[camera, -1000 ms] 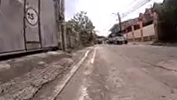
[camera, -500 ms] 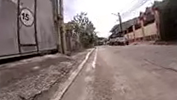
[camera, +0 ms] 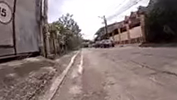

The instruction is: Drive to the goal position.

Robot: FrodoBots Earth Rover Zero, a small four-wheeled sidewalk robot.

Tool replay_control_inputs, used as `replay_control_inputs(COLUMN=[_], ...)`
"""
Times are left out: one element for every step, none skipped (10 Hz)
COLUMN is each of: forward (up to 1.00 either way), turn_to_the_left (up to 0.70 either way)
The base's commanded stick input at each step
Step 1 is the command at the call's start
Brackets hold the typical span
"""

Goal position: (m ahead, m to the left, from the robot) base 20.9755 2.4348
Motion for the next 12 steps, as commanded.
replay_control_inputs(forward=[0.70,0.70,0.70,0.70,0.70,0.70,0.70,0.70,0.70,0.70,0.70,0.70], turn_to_the_left=[0.00,-0.21,-0.12,0.00,0.00,0.00,0.00,0.00,0.00,0.00,0.00,0.00])
